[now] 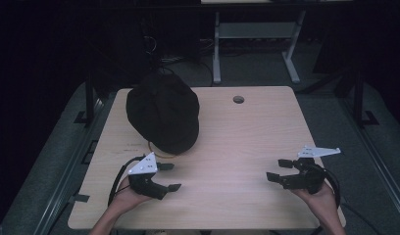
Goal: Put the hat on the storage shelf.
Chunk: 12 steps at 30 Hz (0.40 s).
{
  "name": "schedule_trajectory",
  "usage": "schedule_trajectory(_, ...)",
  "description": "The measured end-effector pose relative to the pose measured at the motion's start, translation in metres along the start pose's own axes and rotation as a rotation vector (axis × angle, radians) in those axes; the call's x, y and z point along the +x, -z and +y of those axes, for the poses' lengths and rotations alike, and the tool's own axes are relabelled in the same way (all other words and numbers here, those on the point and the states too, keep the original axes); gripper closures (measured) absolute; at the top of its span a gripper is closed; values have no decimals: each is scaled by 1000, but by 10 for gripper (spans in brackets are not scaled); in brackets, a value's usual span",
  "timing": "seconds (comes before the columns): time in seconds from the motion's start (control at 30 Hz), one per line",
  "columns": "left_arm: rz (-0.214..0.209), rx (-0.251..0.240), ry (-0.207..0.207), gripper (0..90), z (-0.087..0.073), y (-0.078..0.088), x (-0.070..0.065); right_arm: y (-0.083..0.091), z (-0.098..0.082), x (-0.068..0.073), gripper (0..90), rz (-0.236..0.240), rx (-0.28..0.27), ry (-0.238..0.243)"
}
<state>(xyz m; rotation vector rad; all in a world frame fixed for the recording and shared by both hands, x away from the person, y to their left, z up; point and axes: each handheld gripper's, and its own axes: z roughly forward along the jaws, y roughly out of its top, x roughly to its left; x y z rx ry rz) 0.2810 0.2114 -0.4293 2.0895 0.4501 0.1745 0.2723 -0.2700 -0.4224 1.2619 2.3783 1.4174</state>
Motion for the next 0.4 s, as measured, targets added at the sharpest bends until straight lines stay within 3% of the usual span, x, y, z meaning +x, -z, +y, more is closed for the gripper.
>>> schedule_trajectory(0.2, -1, -27, 12, 257, 2, 1, 1, 0, -14, 5, 173, -24, -26, 11)
schedule_trajectory(0.4, -2, -37, 12, 251, 3, 1, 1, 3, -24, 13, 169, -18, -86, 6)
